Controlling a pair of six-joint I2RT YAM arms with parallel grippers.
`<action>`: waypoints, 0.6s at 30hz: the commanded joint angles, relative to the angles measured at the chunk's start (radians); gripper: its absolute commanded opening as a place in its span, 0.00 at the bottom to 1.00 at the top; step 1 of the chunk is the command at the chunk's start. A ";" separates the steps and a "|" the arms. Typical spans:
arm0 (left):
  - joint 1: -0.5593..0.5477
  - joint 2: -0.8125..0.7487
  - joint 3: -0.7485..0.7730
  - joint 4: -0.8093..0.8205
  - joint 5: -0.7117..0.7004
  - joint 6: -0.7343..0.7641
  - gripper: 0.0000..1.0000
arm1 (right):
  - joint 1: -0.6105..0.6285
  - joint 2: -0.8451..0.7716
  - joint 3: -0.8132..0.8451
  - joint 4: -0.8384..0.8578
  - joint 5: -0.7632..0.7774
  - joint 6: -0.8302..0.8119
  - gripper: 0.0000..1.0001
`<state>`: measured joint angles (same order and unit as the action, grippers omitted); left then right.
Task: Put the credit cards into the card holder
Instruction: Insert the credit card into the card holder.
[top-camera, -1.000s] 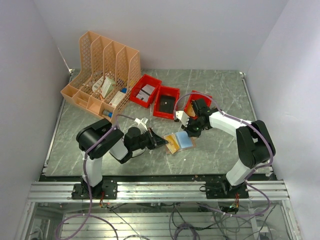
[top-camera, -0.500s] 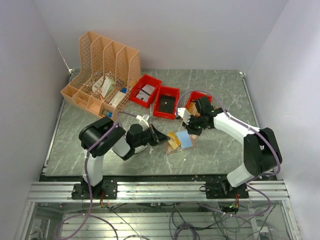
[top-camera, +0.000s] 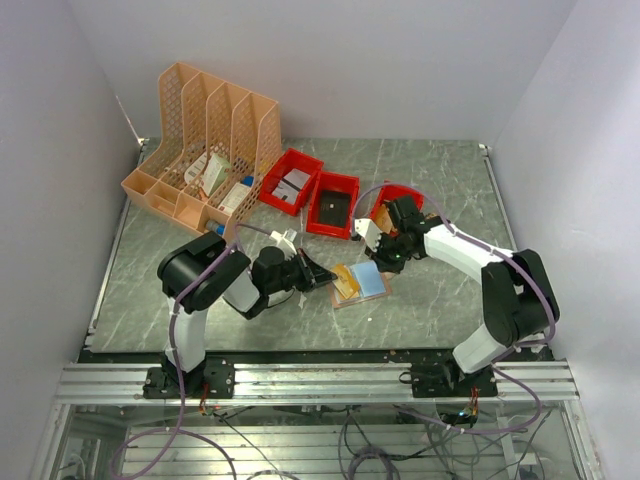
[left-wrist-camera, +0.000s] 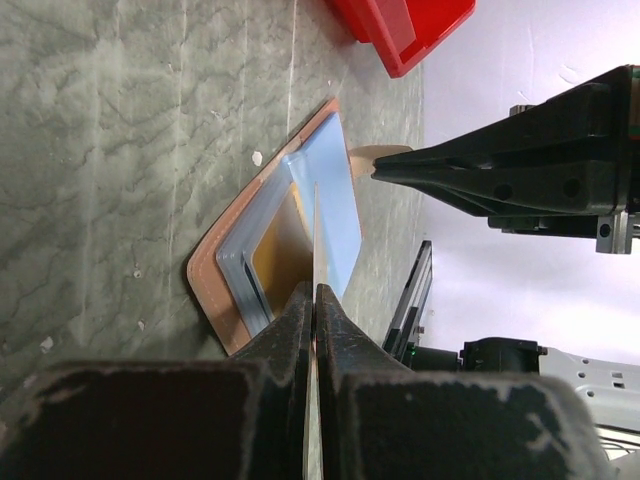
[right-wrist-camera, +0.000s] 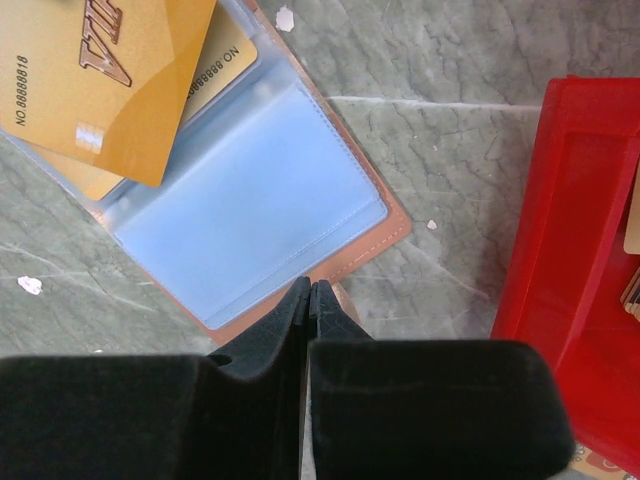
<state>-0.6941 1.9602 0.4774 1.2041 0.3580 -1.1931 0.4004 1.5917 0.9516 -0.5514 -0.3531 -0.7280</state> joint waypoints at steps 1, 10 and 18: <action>0.009 0.005 0.026 0.000 0.037 0.016 0.07 | -0.003 0.018 -0.007 -0.007 0.021 0.018 0.00; 0.009 0.048 0.048 0.032 0.065 -0.008 0.07 | -0.006 0.043 -0.005 -0.014 0.034 0.025 0.01; 0.009 0.067 0.066 0.010 0.081 -0.016 0.07 | -0.008 0.063 0.000 -0.014 0.050 0.039 0.01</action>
<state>-0.6907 2.0087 0.5190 1.2030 0.4133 -1.2121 0.3981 1.6379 0.9516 -0.5518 -0.3202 -0.7048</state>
